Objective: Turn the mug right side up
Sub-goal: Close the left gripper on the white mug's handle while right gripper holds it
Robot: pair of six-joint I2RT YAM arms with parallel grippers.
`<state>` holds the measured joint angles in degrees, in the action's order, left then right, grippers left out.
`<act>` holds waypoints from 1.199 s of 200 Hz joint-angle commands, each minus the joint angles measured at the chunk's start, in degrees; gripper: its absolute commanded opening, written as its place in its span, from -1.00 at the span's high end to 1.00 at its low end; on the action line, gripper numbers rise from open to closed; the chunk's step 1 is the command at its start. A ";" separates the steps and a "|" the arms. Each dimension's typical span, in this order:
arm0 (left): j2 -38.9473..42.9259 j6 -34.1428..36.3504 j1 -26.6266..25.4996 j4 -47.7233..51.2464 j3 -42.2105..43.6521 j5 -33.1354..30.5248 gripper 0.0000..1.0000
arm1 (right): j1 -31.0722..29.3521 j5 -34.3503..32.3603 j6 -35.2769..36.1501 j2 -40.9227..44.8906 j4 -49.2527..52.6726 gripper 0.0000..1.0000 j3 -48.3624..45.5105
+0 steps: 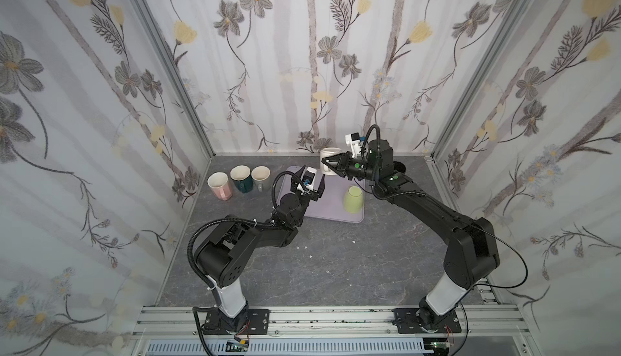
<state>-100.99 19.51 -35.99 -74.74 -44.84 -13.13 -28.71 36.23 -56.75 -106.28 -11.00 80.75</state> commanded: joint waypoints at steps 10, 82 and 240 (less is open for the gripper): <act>-0.59 3.98 -0.88 -5.94 -2.17 -3.03 -0.60 | 0.23 2.04 -1.28 -0.07 -3.97 1.00 -0.42; -3.10 10.19 -3.39 -6.03 -4.88 -5.45 -0.86 | 0.78 2.79 -2.57 0.37 -4.73 1.00 -1.04; -9.59 21.96 -4.00 -6.12 -14.96 -17.11 0.02 | 1.99 5.77 -8.30 -0.62 -7.93 1.00 -2.81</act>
<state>-110.48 39.05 -40.03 -76.03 -58.35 -29.41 -26.52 39.16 -65.08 -106.50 -19.00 78.46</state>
